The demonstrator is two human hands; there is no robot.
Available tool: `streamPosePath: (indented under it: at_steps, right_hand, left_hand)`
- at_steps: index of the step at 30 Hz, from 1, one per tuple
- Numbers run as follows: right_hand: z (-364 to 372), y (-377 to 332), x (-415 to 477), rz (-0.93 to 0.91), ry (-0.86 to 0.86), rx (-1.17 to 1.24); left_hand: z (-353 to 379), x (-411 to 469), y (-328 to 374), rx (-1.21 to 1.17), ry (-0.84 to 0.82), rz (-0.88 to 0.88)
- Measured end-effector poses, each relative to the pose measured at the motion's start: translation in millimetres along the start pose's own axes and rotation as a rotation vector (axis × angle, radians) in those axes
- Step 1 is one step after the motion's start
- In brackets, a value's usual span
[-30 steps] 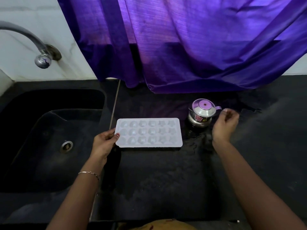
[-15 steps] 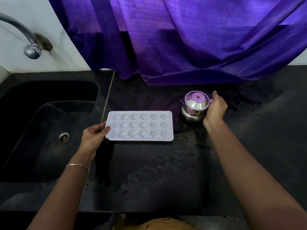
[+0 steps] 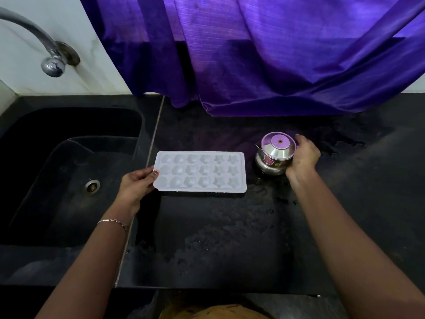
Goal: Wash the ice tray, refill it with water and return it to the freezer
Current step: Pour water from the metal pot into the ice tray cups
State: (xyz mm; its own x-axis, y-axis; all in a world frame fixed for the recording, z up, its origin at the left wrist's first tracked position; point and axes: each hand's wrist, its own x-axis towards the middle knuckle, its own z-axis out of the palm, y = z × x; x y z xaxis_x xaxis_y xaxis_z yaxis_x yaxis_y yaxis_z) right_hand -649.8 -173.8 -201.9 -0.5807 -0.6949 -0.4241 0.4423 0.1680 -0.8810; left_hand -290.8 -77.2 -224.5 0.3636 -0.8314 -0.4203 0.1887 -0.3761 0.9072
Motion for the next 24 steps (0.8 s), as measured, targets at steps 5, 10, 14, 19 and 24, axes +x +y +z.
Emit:
streamPosePath:
  at_steps: [5,10,14,19,24]
  right_hand:
    - [3.3,0.3,-13.1,-0.074,-0.031,-0.040]
    - [8.0,2.8,-21.8,-0.113,-0.045,-0.094]
    - [12.5,1.4,-26.1,-0.135,-0.057,-0.130]
    - [18.3,1.8,-29.2,-0.175,-0.056,-0.193]
    - [22.8,0.1,-34.0,-0.197,-0.059,-0.202]
  left_hand:
    - [-5.1,2.2,-2.8,-0.012,-0.019,-0.010]
    - [-6.6,1.7,-4.1,-0.030,-0.003,-0.019]
    - [-7.0,1.3,-4.8,-0.045,0.007,-0.024]
    - [-9.4,4.6,-3.8,-0.044,-0.014,-0.030]
    - [-13.0,6.8,-3.4,-0.047,-0.047,-0.048]
